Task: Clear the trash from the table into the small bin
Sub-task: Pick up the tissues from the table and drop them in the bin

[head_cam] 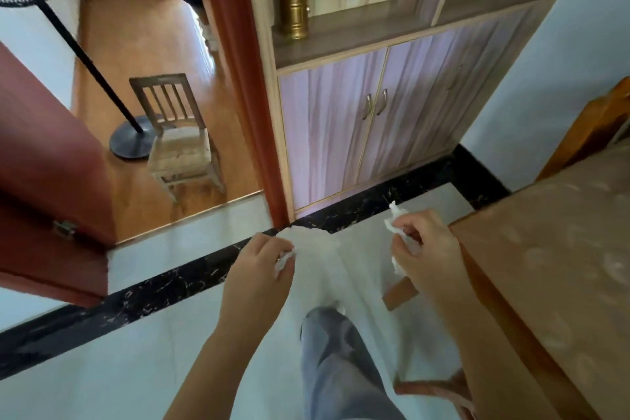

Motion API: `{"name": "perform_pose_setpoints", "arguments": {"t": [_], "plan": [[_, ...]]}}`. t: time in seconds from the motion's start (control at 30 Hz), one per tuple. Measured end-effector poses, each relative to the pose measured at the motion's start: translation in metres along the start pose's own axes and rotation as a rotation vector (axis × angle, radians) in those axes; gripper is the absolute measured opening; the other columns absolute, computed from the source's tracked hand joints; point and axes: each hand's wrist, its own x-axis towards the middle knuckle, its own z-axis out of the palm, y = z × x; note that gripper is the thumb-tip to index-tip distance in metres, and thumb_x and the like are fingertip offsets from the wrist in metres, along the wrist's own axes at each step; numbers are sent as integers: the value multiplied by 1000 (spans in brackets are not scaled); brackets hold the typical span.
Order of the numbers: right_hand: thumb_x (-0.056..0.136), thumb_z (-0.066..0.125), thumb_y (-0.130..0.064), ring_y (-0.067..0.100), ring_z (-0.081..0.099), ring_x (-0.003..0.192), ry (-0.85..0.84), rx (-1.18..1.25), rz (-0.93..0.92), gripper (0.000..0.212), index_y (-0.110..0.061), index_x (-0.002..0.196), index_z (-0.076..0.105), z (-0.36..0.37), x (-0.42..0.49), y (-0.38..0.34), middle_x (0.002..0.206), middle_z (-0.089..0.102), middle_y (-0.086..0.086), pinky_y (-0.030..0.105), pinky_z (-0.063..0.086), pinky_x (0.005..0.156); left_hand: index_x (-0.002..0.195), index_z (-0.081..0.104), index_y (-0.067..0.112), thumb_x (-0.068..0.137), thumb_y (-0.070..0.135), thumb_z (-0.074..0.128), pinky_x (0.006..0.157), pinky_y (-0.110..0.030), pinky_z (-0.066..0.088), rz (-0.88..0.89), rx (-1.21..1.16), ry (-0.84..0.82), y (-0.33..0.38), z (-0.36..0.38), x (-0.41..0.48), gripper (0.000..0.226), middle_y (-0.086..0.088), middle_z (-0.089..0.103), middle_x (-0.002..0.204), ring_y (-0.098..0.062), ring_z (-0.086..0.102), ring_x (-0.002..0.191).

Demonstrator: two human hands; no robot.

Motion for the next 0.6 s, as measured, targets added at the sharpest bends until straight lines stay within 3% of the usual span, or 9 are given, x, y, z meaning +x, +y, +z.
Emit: {"name": "perform_pose_setpoints", "arguments": {"t": [0.23,0.4,0.5,0.6], "plan": [[73,61,8,21,50,63,179,13,17,14,-2,84,62,-15,142,27,86,52,12,7,37,60,83,65,5,75,0,70,61,-29,47,252,65,-162,36,34,167,10,-12,63,81,-24,59,68],[72,61,11,25,53,66,322,-51,83,15,2,84,62,-39,213,54,85,54,18,31,45,61,86,62,8,80,5,65,67,-32,48,347,-14,-223,65,79,276,7,-4,56,83,-20,56,74],[72,64,10,20,52,66,352,-95,145,15,1,84,62,-42,237,72,82,52,9,13,42,64,87,62,10,82,7,62,67,-36,49,349,-96,-315,77,117,317,6,-2,55,84,-20,55,76],[70,65,11,18,52,64,402,-148,261,16,1,83,62,-51,265,94,82,48,4,12,38,59,85,64,9,82,7,63,64,-30,43,424,-150,-395,89,153,364,4,2,52,81,-19,54,75]]}}
